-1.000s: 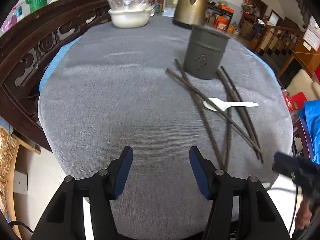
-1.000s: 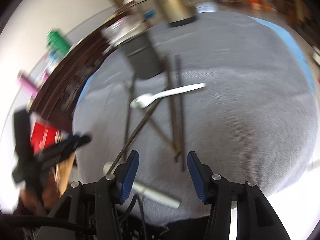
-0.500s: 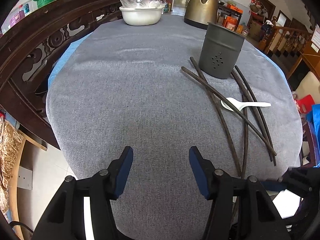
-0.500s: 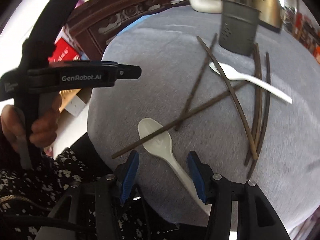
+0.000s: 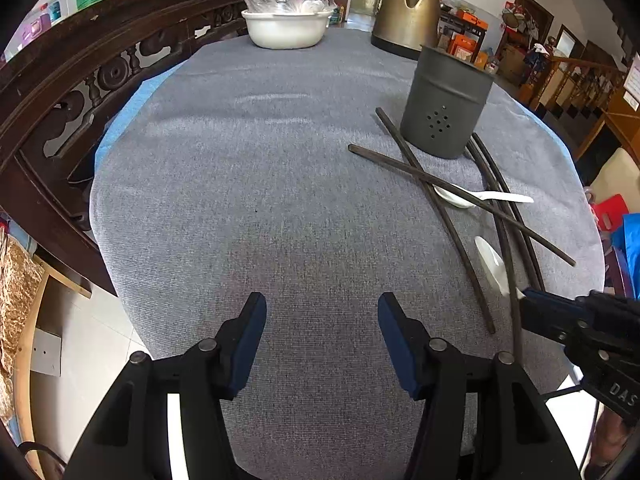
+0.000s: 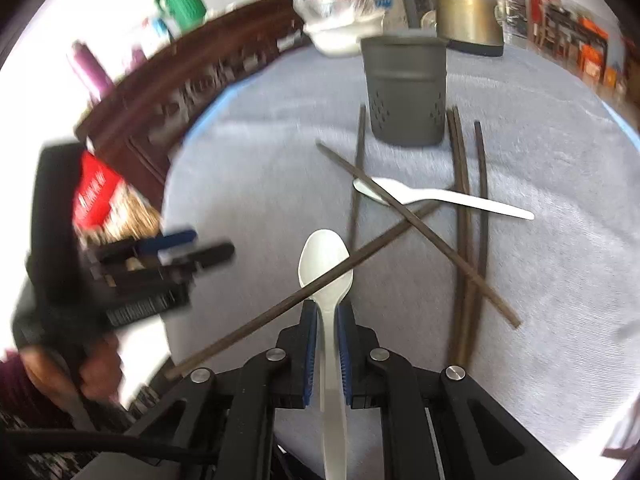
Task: Organize utensils
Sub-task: 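Lift the white spoon off the table with the right gripper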
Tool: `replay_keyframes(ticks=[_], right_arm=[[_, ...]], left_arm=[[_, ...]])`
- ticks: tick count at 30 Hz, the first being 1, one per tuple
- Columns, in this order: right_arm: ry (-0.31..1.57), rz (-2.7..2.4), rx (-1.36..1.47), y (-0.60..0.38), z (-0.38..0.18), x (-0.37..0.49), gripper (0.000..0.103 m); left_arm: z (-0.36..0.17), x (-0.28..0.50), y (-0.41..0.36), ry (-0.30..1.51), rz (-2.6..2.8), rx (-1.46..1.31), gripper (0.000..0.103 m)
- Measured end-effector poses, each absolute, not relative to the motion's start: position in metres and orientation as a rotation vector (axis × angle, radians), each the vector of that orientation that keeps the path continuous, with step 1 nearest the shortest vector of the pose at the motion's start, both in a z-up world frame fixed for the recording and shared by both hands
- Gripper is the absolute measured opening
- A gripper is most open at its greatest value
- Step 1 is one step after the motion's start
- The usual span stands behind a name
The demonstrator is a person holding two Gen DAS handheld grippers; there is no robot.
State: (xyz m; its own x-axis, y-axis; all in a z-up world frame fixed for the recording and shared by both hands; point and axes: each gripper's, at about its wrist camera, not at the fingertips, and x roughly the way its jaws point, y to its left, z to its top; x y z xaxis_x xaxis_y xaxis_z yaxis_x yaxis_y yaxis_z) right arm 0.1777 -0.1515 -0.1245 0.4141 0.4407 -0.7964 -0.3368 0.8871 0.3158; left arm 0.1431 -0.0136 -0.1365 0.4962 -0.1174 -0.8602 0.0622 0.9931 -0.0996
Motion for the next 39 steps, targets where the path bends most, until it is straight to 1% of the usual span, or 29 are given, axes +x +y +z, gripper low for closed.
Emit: replay_keyframes(ticks=[6,11,17,22,26,29,33,36,39], right_arm=[[1.022,0.472,0.250,-0.151,-0.144,0.192,0.011],[1.049,0.451,0.245,-0.157,-0.149,0.194,0.011],[1.126,0.373,0.223,-0.174,-0.152,0.186,0.011],[1.118,0.302,0.204,-0.187,-0.150,0.179,0.011],[1.074,0.272,0.184,-0.186,-0.149,0.173,0.011],[1.087,0.263,0.232,-0.190,-0.150,0.172,0.011],[1.129,0.251,0.255,-0.200,-0.146,0.164,0.011],[1.132,0.271,0.301,-0.205,-0.147,0.158,0.011],[1.124,0.275,0.328,-0.206,-0.148,0.155,0.011]], left_arm=[[-0.136,0.149,-0.006,1.046,-0.095,-0.084,0.060],[-0.124,0.154,-0.007,1.021,-0.158,-0.076,0.060],[-0.134,0.155,-0.033,1.096,-0.324,-0.053,0.060],[-0.137,0.144,-0.055,1.111,-0.432,-0.044,0.060],[-0.133,0.141,-0.063,1.118,-0.481,-0.039,0.060],[-0.130,0.145,-0.062,1.121,-0.476,-0.027,0.060],[-0.125,0.163,-0.065,1.110,-0.469,0.001,0.060],[-0.128,0.193,-0.062,1.113,-0.423,0.022,0.060],[-0.135,0.229,-0.042,1.183,-0.382,-0.159,0.060]])
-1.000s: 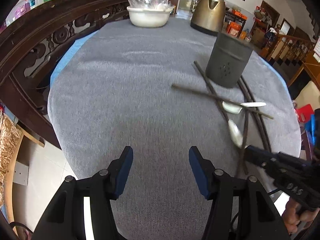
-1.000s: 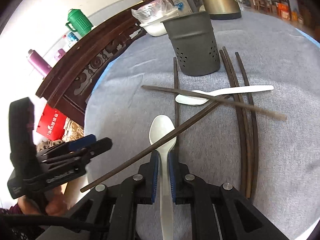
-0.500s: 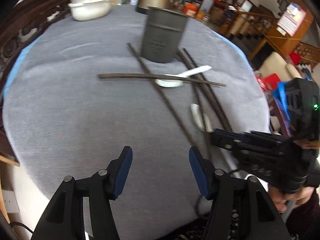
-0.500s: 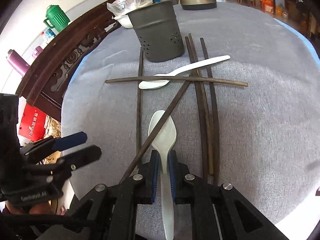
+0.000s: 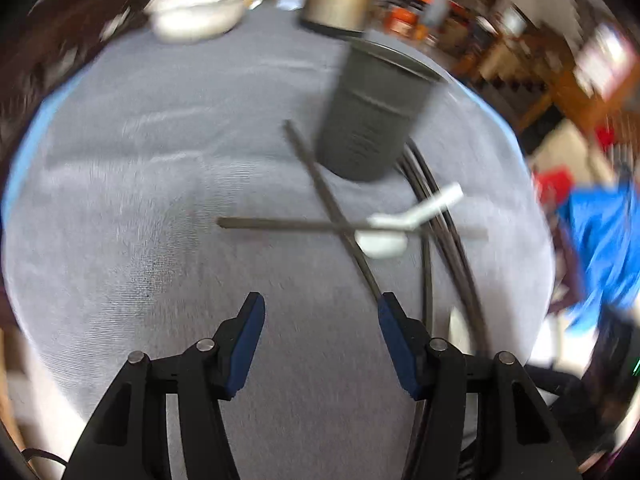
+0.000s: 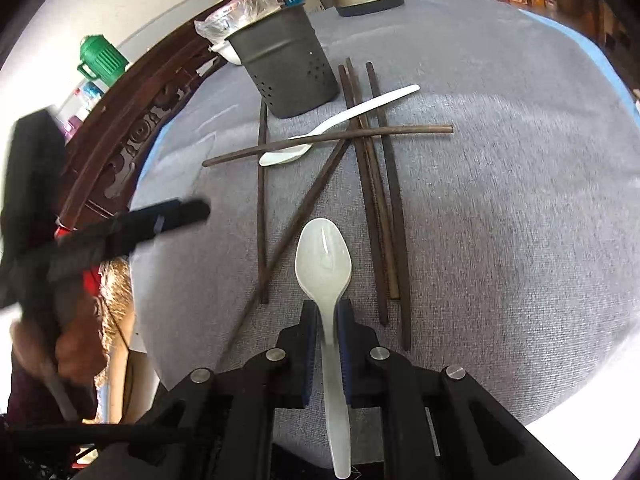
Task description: Organize utensils
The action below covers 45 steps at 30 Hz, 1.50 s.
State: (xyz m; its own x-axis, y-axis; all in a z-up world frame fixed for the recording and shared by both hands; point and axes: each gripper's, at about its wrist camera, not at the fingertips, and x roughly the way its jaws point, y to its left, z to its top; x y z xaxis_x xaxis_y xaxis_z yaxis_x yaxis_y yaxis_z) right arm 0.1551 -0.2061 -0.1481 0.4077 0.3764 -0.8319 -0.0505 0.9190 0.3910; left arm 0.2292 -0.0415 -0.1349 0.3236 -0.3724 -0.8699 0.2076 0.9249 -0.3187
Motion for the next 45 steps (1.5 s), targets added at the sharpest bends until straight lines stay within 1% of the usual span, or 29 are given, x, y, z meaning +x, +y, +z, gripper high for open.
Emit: replay_keyframes(ticks=[5,7,11,15,16,17,18,19,20,24,29,33,42,45], right_arm=[[1.104,0.289,0.330,-0.206,-0.147,0.151,0.011],[1.099,0.298,0.339,-0.207,-0.148,0.152,0.011],[1.094,0.311,0.356,-0.211,-0.148,0.151,0.012],[1.084,0.319,0.367,-0.213,-0.148,0.149,0.012],[1.082,0.320,0.367,-0.213,-0.148,0.148,0.012],[1.081,0.320,0.369,-0.213,-0.148,0.148,0.012],[1.081,0.322,0.374,-0.214,-0.148,0.147,0.012],[1.080,0.324,0.377,-0.215,-0.149,0.148,0.012],[1.079,0.326,0.380,-0.215,-0.149,0.148,0.013],[1.075,0.325,0.381,-0.216,-0.148,0.147,0.013],[1.063,0.316,0.338,-0.209,-0.145,0.144,0.012],[1.069,0.357,0.339,-0.205,-0.144,0.141,0.011],[1.060,0.295,0.320,-0.217,-0.136,0.139,0.011],[1.026,0.320,0.373,-0.226,-0.129,0.138,0.011]], left_arm=[[-0.149,0.270,-0.007,1.273,-0.267,-0.455,0.058],[-0.154,0.280,-0.004,1.298,-0.239,-0.522,0.058],[-0.161,0.300,-0.006,1.333,-0.203,-0.619,0.052],[-0.162,0.316,-0.009,1.351,-0.160,-0.689,0.049],[-0.162,0.319,-0.011,1.353,-0.145,-0.680,0.045],[-0.162,0.322,-0.013,1.359,-0.119,-0.669,0.034],[-0.163,0.325,-0.014,1.359,-0.104,-0.668,0.030],[-0.165,0.329,-0.015,1.359,-0.097,-0.665,0.023],[-0.165,0.333,-0.016,1.354,-0.088,-0.659,0.020],[-0.166,0.344,-0.022,1.332,-0.062,-0.653,0.013],[-0.172,0.343,-0.023,1.303,-0.054,-0.660,0.011],[-0.162,0.329,-0.012,1.277,-0.093,-0.690,0.009],[-0.085,0.316,0.023,1.061,-0.183,-0.665,0.007],[-0.055,0.307,0.032,0.979,-0.199,-0.630,0.007]])
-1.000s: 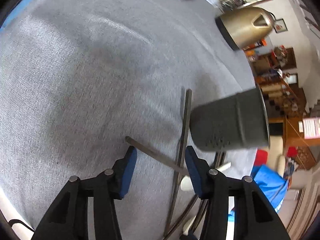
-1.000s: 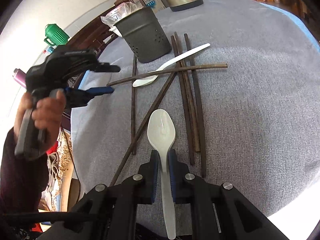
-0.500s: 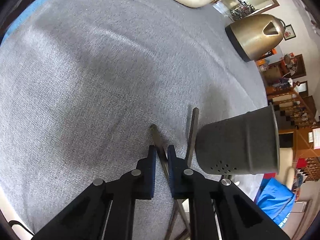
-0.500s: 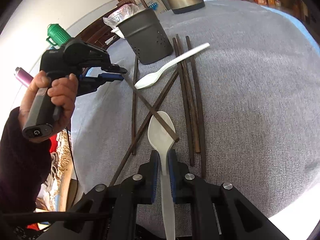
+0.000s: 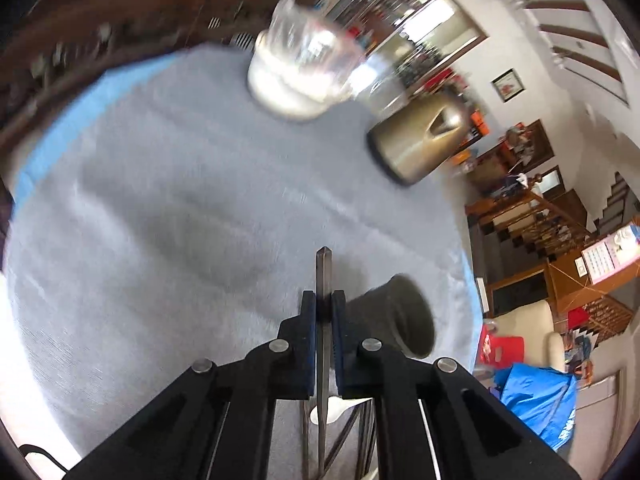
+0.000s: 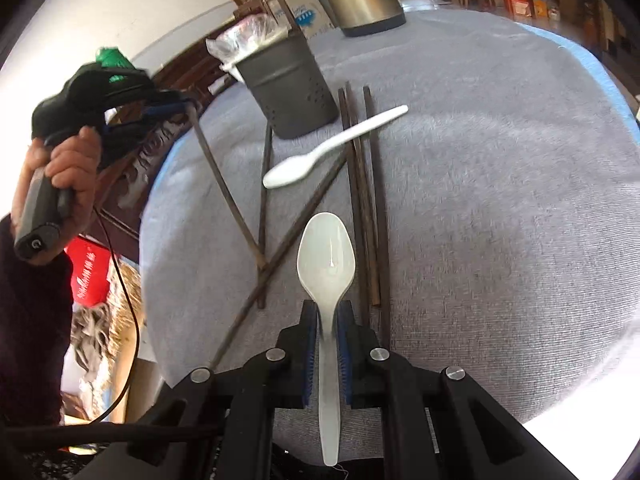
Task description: Organize utensils
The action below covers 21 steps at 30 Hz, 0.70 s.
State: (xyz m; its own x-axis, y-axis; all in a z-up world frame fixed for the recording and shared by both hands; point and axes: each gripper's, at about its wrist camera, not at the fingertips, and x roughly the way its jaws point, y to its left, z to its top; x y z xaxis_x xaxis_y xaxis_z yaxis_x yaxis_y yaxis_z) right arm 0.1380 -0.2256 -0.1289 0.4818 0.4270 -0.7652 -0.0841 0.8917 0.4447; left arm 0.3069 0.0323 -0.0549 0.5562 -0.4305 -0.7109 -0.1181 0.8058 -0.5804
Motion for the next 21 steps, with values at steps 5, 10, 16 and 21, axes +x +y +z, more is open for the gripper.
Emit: replay_keyframes(ticks=[5,10,16,21], right_arm=[[0.930,0.346,0.427,-0.228,-0.112,0.146,0.011],[0.787,0.360,0.481,-0.231,-0.085,0.174,0.011],[0.558,0.341,0.548,-0.238,-0.037,0.219,0.011],[0.390,0.307,0.534,-0.230,-0.007,0.264,0.011]], left_arm=[[-0.020,0.286,0.039,0.878,-0.228,-0.548,0.007],[0.000,0.293,0.017,0.848,-0.268,-0.464,0.007],[0.022,0.295,0.009,0.813,-0.291,-0.404,0.006],[0.035,0.300,-0.003,0.798,-0.311,-0.351,0.006]])
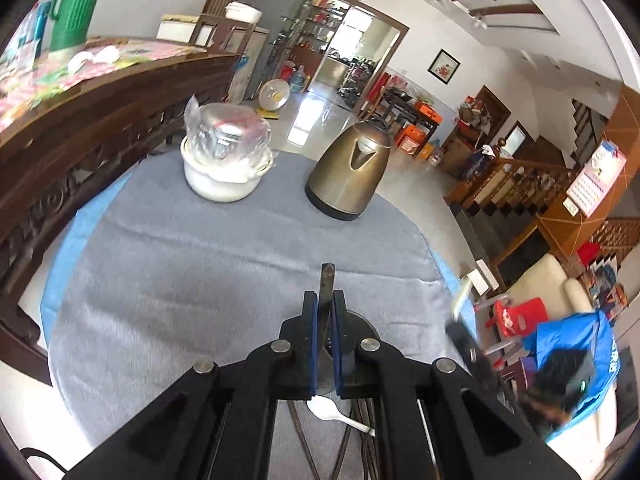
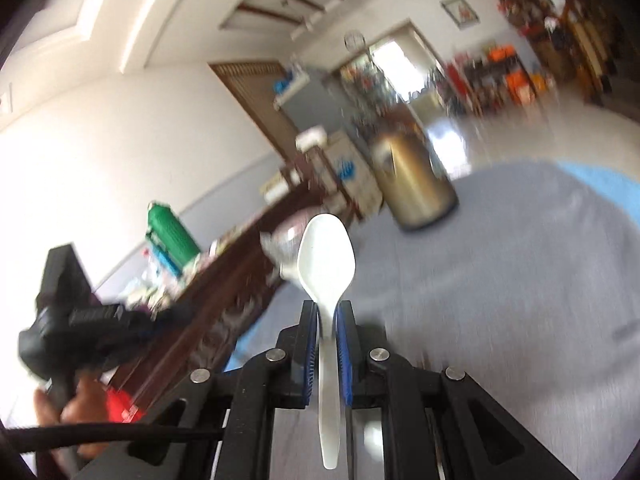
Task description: Organize utensils
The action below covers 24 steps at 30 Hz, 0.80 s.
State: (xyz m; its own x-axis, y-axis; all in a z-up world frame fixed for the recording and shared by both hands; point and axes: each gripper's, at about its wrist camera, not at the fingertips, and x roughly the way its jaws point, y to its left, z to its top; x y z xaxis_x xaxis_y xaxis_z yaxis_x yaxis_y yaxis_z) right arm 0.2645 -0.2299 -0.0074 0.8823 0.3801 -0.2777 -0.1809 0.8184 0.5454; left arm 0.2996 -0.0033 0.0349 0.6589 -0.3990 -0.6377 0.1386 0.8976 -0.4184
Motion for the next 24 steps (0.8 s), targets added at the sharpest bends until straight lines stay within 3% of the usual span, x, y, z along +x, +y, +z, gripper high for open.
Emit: replay_keyframes(ticks=[11,24], right_arm=[[0.361,0.198,0.431,-0.187,-0.021,0.326,0.011],[0.408,0.183,0.364,-0.191,-0.055,0.315,0.011]], left_arm=[[0.063,0.290,0.001,0.759,-0.328,-0.313,0.006],[0.107,0.283,0.002,0.627,-0.284,-0.270,0.006]])
